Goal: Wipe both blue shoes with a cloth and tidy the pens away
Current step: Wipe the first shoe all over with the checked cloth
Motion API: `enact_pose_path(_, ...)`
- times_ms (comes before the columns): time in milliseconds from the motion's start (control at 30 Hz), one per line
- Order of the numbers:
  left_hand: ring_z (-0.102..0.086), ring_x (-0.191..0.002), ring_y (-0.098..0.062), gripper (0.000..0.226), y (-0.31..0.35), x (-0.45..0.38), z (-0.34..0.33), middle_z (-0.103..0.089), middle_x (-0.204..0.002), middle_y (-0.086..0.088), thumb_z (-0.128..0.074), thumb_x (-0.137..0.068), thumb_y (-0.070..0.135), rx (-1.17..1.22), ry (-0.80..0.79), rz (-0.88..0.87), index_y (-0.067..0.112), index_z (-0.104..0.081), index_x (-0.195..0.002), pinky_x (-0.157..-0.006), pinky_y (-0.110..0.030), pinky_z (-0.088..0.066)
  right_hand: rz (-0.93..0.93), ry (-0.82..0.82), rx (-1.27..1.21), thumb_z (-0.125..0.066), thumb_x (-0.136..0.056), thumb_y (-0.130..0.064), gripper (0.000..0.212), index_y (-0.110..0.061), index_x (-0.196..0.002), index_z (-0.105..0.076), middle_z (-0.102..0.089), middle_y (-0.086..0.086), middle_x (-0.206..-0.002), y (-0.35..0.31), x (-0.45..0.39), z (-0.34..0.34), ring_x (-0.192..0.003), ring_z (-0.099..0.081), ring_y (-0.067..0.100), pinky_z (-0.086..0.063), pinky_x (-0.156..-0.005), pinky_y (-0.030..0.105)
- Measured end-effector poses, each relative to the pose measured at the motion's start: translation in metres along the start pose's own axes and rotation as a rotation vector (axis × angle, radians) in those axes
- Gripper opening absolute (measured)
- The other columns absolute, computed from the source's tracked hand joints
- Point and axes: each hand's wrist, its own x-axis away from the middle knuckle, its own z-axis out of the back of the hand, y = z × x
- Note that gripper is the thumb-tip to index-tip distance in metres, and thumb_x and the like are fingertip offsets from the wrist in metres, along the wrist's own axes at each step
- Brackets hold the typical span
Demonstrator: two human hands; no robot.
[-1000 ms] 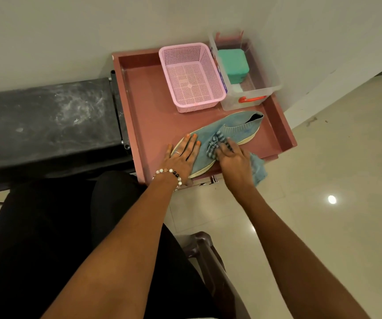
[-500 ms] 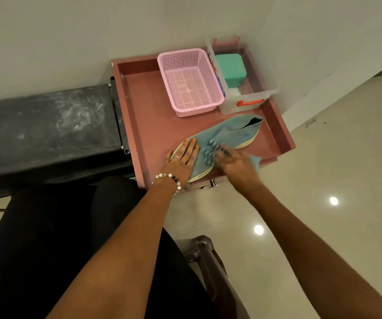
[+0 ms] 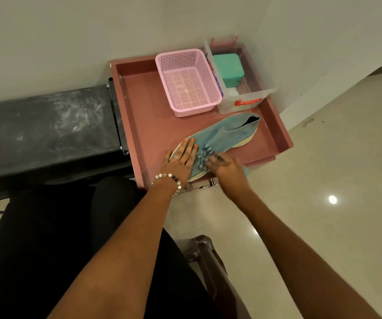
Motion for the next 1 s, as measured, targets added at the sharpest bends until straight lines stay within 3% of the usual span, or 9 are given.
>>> enact_pose_path(167, 0.019, -0.146, -0.02, 0.132, 0.0, -0.003, -0.003, 0.025, -0.158, -0.002, -0.077, -0.068, 0.054, -0.014, 0.02, 0.009, 0.011, 0.017, -0.15, -0.116, -0.053, -0.009, -0.269, 0.093, 0.078, -0.043, -0.095, -0.01, 0.039, -0.011, -0.134, -0.048, -0.044, 0.004, -0.144, 0.021, -0.024, 0.005, -0.14, -0.024, 0.026, -0.03, -0.101, 0.04)
enact_pose_path(267, 0.019, -0.146, -0.019, 0.122, 0.0, -0.003, -0.006, 0.024, -0.158, -0.001, -0.073, -0.076, 0.045, 0.017, 0.035, 0.016, 0.011, 0.017, -0.15, -0.115, -0.054, -0.009, -0.444, 0.173, -0.225, -0.042, -0.093, -0.006, 0.037, -0.001, -0.129, -0.051, -0.047, 0.019, -0.137, -0.017, -0.02, -0.008, -0.135, -0.033, 0.035, -0.033, -0.099, 0.048)
enact_pose_path(433, 0.021, -0.145, -0.02, 0.112, -0.001, 0.0, -0.003, 0.025, -0.158, -0.002, -0.069, -0.082, 0.037, 0.043, 0.041, -0.012, 0.008, 0.015, -0.15, -0.115, -0.055, -0.008, -0.258, 0.254, -0.355, -0.066, -0.067, 0.007, 0.046, 0.0, -0.113, -0.066, -0.062, 0.018, -0.121, -0.066, 0.01, -0.024, -0.124, -0.048, 0.037, -0.043, -0.092, 0.044)
enact_pose_path(500, 0.021, -0.146, -0.019, 0.116, -0.002, 0.001, 0.0, 0.025, -0.157, -0.002, -0.071, -0.08, 0.037, 0.043, 0.037, -0.017, 0.009, 0.017, -0.15, -0.116, -0.053, -0.006, -0.216, 0.305, -0.586, -0.052, -0.065, 0.014, 0.048, 0.0, -0.107, -0.069, -0.066, 0.016, -0.113, -0.053, 0.013, -0.017, -0.114, -0.056, 0.032, -0.044, -0.093, 0.031)
enact_pose_path(567, 0.021, -0.145, -0.018, 0.123, -0.002, 0.001, 0.003, 0.026, -0.157, 0.0, -0.075, -0.076, 0.04, 0.07, 0.031, -0.013, 0.011, 0.018, -0.15, -0.116, -0.052, -0.004, -0.303, 0.164, -0.961, -0.041, -0.069, 0.023, 0.053, 0.001, -0.108, -0.069, -0.066, 0.012, -0.112, -0.033, 0.019, -0.002, -0.107, -0.058, 0.021, -0.041, -0.098, 0.019)
enact_pose_path(633, 0.022, -0.145, -0.018, 0.132, -0.001, 0.001, 0.007, 0.027, -0.157, 0.002, -0.079, -0.068, 0.047, 0.105, -0.004, -0.012, 0.012, 0.018, -0.15, -0.116, -0.053, -0.004, -0.53, 0.035, -1.502, -0.039, -0.073, 0.025, 0.052, 0.0, -0.107, -0.068, -0.068, 0.011, -0.106, -0.017, 0.029, 0.012, -0.102, -0.06, 0.023, -0.049, -0.095, 0.032)
enact_pose_path(733, 0.016, -0.147, -0.022, 0.122, 0.004, 0.002, 0.019, 0.019, -0.159, -0.001, -0.076, -0.074, 0.046, 0.172, -0.039, -0.021, 0.01, 0.011, -0.152, -0.116, -0.055, -0.006, -0.741, 0.133, -2.131, -0.04, -0.069, 0.021, 0.048, 0.006, -0.11, -0.061, -0.066, 0.02, -0.099, -0.005, 0.047, 0.018, -0.092, -0.062, 0.035, -0.055, -0.081, 0.042)
enact_pose_path(867, -0.045, -0.13, -0.02, 0.058, 0.012, 0.018, 0.046, -0.05, -0.142, -0.004, -0.061, -0.092, 0.03, 0.65, 0.241, 0.025, 0.013, -0.041, -0.144, -0.108, -0.029, -0.031, -0.679, 0.279, -2.503, -0.039, -0.072, 0.007, 0.041, 0.0, -0.107, -0.058, -0.065, 0.016, -0.095, 0.003, 0.062, 0.023, -0.085, -0.063, 0.031, -0.05, -0.086, 0.046)
enact_pose_path(1000, -0.065, -0.1, -0.012, 0.036, 0.042, 0.049, 0.059, -0.069, -0.114, -0.005, -0.06, -0.094, 0.022, 1.52, 0.224, 0.162, 0.008, -0.06, -0.127, -0.094, -0.026, -0.051, -0.592, 0.305, -2.493, -0.046, -0.072, -0.001, 0.041, 0.002, -0.112, -0.056, -0.063, 0.018, -0.104, -0.003, 0.064, 0.031, -0.095, -0.061, 0.033, -0.046, -0.094, 0.048)
